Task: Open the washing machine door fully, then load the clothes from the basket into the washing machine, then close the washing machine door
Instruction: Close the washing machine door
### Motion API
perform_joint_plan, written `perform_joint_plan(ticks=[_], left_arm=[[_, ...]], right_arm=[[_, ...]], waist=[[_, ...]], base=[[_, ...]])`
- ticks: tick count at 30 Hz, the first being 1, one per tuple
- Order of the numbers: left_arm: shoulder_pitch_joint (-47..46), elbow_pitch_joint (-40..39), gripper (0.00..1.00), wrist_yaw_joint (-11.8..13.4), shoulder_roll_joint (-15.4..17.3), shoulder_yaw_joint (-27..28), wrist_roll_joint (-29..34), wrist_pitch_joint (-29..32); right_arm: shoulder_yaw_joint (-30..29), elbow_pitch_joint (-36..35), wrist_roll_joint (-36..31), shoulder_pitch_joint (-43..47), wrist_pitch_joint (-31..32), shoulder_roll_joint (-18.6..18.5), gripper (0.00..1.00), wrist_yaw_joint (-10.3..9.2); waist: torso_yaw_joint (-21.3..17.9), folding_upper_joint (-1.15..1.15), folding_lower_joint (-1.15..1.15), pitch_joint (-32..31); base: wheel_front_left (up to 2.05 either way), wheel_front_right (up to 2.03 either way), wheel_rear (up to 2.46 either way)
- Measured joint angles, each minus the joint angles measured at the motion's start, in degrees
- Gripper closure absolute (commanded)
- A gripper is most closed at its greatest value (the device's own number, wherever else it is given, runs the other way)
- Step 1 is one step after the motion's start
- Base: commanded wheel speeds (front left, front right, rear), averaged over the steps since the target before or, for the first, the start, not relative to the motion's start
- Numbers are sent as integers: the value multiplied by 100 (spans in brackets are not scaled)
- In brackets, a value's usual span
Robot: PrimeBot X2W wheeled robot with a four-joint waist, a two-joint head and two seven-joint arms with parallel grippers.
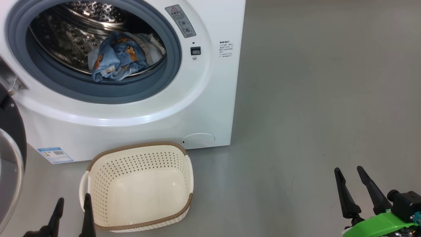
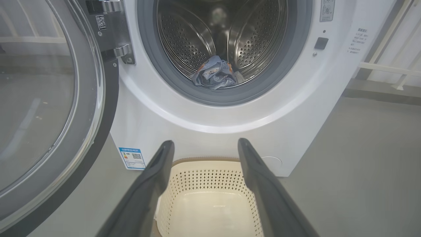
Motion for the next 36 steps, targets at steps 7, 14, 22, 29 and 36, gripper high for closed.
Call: perform_joint_plan(ticks=[7, 14, 22, 29, 36], left_arm=[[0, 0, 0, 0, 0, -7, 0, 0], [3, 4, 0, 44, 1, -66, -49, 1], [82, -82, 0, 146, 1, -137, -158, 0], [256, -142, 0, 244, 3, -194, -315, 1], [354, -202, 0, 320, 5, -243, -397, 1]], right_arm=[[-1, -1, -1, 0, 0, 9, 0, 0], [-9, -2, -9, 12, 0, 9, 0, 0], [127, -10, -10, 49, 0, -19, 0, 0], [327, 5, -9, 47, 0, -79, 0, 0], [547, 30, -9, 34, 0, -148, 0, 0]], waist=[[17, 0, 0, -17], [135, 0, 0, -74], [540, 0, 0, -145], [1085, 0, 0, -189], [1698, 0, 0, -209]], base=[[0, 0, 0], [0, 0, 0], [0, 0, 0], [0, 0, 0], [0, 0, 0]])
